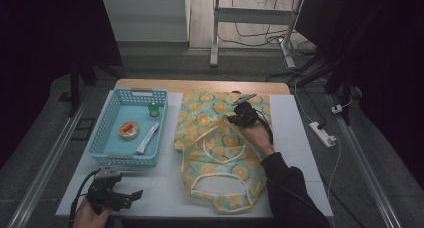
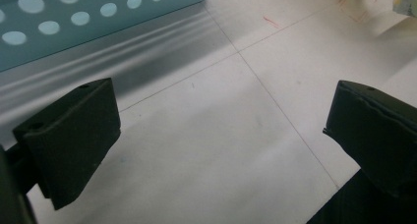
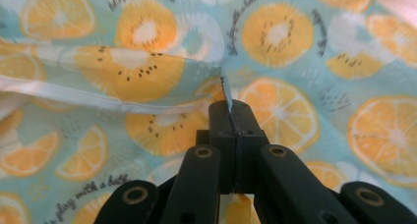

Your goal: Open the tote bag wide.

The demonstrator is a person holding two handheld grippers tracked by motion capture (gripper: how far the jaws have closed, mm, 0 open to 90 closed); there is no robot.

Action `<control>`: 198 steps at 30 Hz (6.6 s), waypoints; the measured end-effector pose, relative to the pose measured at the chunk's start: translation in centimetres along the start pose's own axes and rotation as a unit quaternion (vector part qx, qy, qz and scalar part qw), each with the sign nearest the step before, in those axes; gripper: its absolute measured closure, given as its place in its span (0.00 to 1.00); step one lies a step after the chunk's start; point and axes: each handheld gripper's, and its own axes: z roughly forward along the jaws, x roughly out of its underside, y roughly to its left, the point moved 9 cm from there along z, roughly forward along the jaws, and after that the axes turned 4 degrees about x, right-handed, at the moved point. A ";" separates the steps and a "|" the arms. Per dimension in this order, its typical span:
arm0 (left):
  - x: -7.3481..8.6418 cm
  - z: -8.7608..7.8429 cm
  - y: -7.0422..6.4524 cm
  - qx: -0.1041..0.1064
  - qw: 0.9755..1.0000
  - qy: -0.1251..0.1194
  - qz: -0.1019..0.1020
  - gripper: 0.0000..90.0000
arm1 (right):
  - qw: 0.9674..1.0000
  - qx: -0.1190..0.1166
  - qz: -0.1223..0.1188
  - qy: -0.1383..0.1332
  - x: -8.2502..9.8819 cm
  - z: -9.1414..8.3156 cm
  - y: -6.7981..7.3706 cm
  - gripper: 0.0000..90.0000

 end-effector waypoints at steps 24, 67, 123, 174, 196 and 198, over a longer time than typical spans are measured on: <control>-0.1 0.0 -0.2 0.004 1.000 -0.003 0.004 0.00 | 0.999 -0.024 0.025 -0.041 -1.4 -4.2 1.8 0.50; -0.3 0.1 -0.2 0.011 1.000 -0.003 0.003 0.00 | 0.994 -0.099 -0.039 0.032 5.8 -5.8 12.8 0.00; -0.2 0.3 -0.2 0.015 1.000 0.008 0.006 0.01 | 0.990 -0.113 -0.082 0.005 4.5 -8.0 13.0 1.00; -0.2 0.4 -0.2 0.020 1.000 0.012 0.001 0.00 | 0.990 -0.095 -0.036 -0.100 -5.0 -13.1 9.8 1.00; -0.3 0.4 -0.2 0.021 1.000 0.009 0.004 0.00 | 0.987 -0.094 -0.033 -0.123 -5.4 -13.6 9.4 1.00; -0.3 0.4 -0.2 0.022 1.000 0.009 0.002 0.00 | 0.987 -0.094 -0.033 -0.123 -5.4 -13.6 9.4 1.00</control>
